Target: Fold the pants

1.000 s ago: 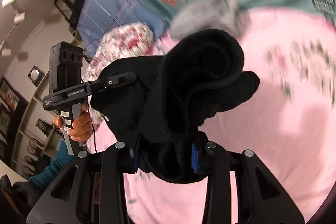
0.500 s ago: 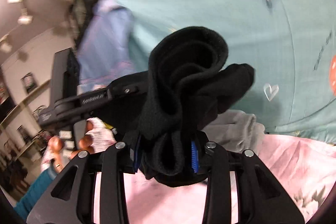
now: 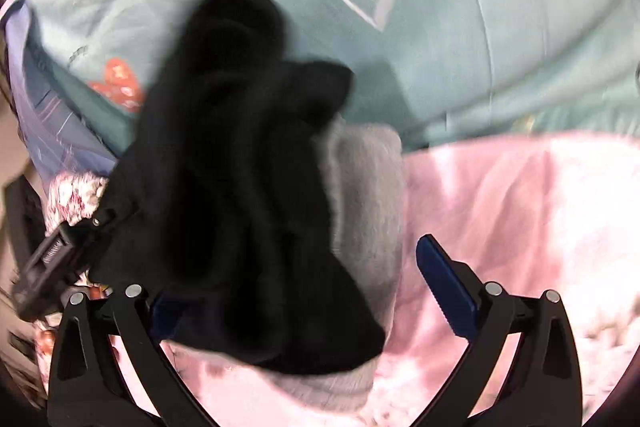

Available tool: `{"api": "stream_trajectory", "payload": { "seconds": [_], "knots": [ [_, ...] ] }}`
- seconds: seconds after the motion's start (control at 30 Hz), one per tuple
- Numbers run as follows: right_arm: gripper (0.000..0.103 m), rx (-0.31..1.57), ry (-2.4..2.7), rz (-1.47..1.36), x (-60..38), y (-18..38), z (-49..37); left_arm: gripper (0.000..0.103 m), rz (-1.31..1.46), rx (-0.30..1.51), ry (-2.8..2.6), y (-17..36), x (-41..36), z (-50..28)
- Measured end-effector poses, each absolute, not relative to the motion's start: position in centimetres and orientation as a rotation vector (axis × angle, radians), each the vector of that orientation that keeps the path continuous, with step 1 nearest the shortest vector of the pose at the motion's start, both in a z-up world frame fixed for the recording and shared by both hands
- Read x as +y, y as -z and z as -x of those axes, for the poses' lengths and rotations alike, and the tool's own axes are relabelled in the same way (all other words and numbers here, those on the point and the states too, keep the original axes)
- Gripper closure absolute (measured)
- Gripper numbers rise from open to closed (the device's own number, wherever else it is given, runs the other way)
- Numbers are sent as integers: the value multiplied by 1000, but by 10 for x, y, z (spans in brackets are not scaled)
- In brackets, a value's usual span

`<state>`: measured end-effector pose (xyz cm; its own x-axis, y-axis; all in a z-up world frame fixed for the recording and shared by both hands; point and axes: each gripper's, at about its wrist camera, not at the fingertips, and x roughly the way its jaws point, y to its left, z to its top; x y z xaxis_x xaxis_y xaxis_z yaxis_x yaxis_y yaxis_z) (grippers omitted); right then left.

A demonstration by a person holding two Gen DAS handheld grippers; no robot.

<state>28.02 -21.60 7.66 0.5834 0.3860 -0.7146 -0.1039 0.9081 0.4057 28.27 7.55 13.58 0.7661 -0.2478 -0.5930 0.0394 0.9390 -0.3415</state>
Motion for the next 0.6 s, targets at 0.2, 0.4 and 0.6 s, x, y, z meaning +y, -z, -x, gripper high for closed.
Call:
{"api": "stream_trajectory", "payload": {
  "seconds": [0.2, 0.4, 0.6],
  "knots": [
    [1, 727, -359, -173, -218, -202, -194, 2, 237, 562, 140, -229, 68, -185],
    [1, 537, -409, -63, -224, -305, -40, 2, 4, 443, 165, -250, 42, -45],
    [1, 457, -427, -37, -241, -254, 78, 2, -176, 393, 187, -166, 4, 57]
  ]
}}
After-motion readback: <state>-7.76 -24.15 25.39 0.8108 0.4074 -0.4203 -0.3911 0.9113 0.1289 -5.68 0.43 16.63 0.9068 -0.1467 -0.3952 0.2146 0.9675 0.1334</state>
